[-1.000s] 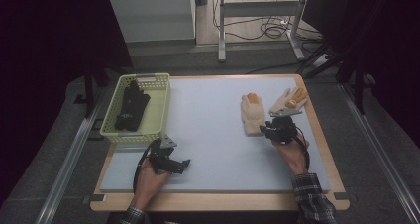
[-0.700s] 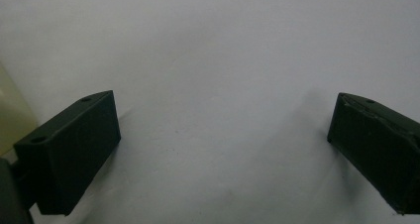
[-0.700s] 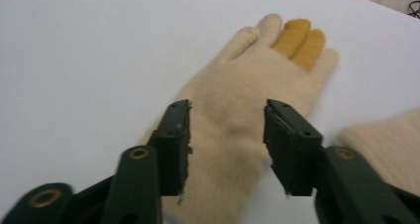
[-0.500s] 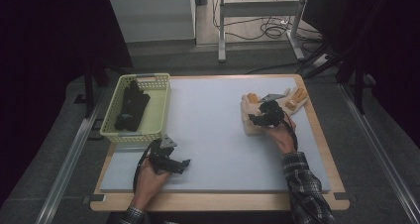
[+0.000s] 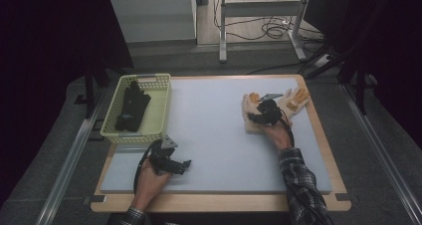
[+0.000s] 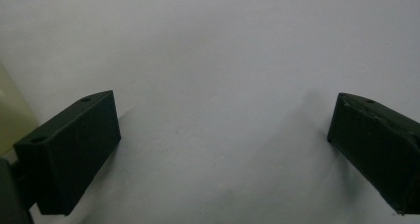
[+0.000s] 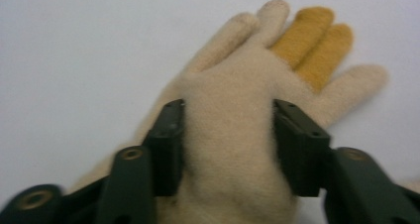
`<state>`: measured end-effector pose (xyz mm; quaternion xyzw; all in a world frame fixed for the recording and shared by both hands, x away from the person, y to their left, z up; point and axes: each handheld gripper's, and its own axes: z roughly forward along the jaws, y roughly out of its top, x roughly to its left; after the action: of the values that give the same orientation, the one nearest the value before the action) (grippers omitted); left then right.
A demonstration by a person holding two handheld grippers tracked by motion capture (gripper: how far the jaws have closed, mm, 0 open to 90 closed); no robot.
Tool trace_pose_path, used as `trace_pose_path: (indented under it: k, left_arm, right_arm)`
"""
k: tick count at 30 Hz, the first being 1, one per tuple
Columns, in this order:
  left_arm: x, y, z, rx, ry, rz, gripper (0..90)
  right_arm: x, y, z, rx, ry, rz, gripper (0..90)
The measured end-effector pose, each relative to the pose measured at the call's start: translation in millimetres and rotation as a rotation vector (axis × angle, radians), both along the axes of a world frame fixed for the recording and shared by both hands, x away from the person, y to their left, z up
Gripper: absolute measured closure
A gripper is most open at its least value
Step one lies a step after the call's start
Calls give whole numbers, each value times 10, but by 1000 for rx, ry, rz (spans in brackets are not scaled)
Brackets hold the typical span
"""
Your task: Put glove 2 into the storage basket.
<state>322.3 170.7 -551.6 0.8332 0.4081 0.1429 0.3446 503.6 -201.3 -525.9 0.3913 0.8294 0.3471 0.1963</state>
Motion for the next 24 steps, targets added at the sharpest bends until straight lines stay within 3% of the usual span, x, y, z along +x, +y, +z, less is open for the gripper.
trace_pose_path:
  k: [4, 11, 21, 24]
  left_arm:
    - [-1, -1, -1, -1, -1, 1, 1]
    - [-1, 0, 0, 0, -1, 0, 1]
    - [-2, 0, 1, 1, -1, 0, 1]
    - [-2, 0, 1, 1, 0, 0, 1]
  right_arm:
    - [-62, 43, 12, -4, 2, -23, 602]
    - [-221, 94, 128, 22, -15, -18, 606]
    - [-810, 466, 377, 79, -9, 92, 598]
    - [-965, 578, 369, 73, -12, 114, 592]
